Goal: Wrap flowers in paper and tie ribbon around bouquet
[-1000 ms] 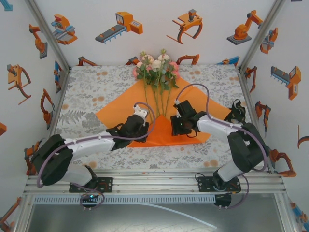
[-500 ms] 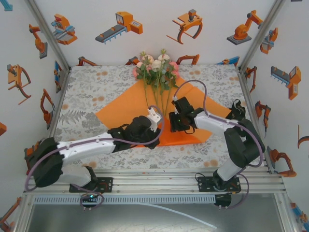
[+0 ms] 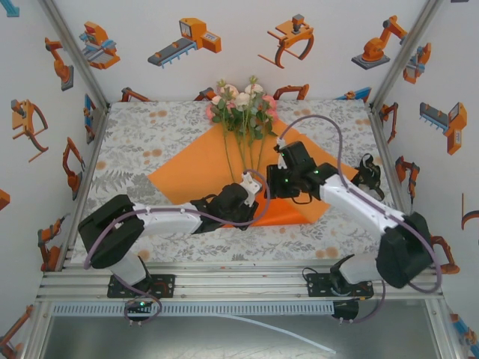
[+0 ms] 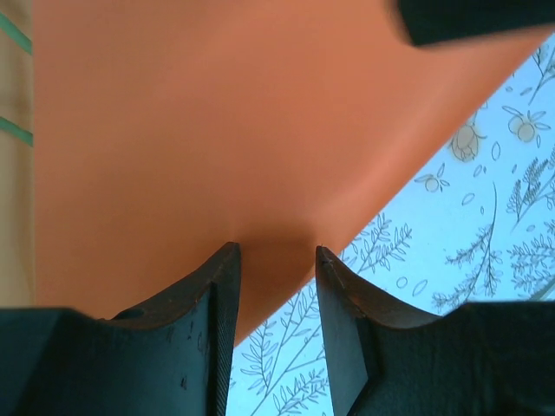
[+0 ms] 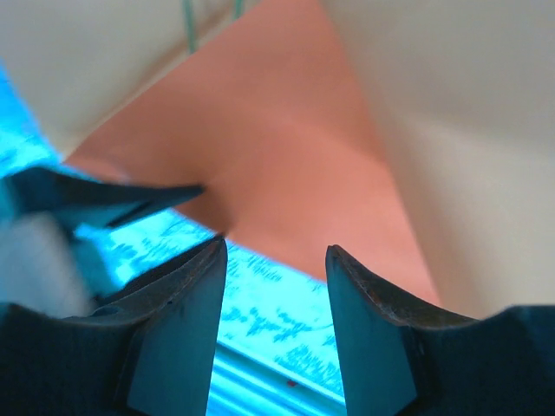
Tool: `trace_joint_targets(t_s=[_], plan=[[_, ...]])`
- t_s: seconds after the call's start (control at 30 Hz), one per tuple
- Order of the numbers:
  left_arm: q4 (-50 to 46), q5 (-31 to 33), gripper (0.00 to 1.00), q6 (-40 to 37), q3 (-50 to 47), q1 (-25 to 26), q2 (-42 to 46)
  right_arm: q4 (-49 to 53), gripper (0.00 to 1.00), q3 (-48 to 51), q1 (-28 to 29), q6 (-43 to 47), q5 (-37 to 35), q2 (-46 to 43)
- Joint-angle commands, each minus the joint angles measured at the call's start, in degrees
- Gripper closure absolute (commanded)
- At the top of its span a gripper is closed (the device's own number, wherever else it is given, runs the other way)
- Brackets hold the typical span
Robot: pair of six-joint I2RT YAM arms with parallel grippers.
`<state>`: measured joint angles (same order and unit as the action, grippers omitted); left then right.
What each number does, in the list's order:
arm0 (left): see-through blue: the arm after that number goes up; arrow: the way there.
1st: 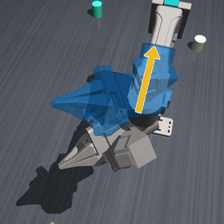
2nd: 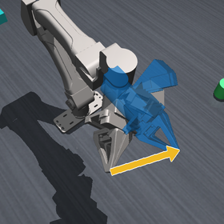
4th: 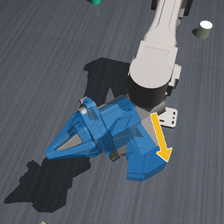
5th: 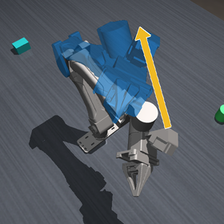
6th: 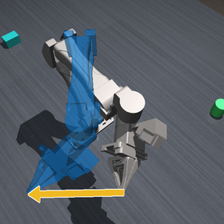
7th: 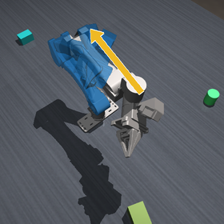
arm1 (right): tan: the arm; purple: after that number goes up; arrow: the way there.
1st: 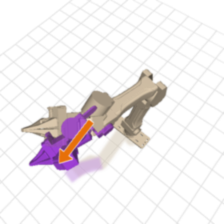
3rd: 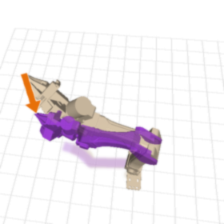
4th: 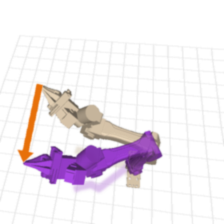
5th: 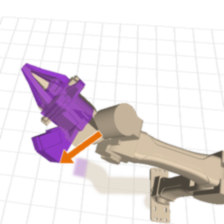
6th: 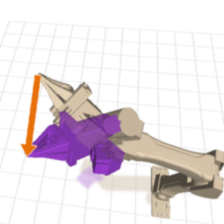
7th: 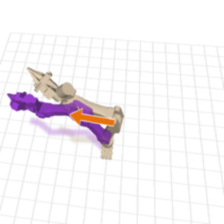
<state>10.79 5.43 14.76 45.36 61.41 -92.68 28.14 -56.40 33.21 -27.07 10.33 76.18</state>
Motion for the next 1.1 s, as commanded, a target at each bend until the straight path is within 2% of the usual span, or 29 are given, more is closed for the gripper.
trace_joint_targets(t_s=[0.0,0.1,0.2,0.33,0.63,0.77,0.93,1.07], plan=[[2.82,3.28,0.6,-0.18,-0.19,-0.58,-1.35,3.41,0.54,4.78,0.67,-3.36,9.28,-7.91],[2.51,5.52,0.61,1.23,-0.36,-0.89,-1.7,1.86,0.54,9.27,0.89,-2.75,11.4,-11.12],[2.56,8.08,0.62,3.36,-0.95,-1.28,-1.99,-2.84,0.55,12.6,0.92,-3.27,11.96,-10.43],[4.51,9.76,0.63,5.99,-1.86,-2.28,-3.04,-8.82,0.61,14.24,1.2,-2.56,12.3,-6.32],[7.41,12.04,0.63,7.96,-0.45,-3.61,-7.09,-20.48,0.67,16.17,1.33,-1.86,10.13,4.17],[8.46,12.5,0.63,7.93,-0.14,-4.58,-7.43,-21.04,0.67,15.98,1.37,-0.65,8.04,8.28],[7.59,13.55,0.62,6.67,-0.75,-4.89,-5.32,-18.86,0.66,14.79,1.25,-0.2,0.57,10.36],[6.49,10.83,0.58,4.51,-1.5,-4.89,-1.06,-18.34,0.66,14.32,1.16,-0.46,-2.99,11.6]])
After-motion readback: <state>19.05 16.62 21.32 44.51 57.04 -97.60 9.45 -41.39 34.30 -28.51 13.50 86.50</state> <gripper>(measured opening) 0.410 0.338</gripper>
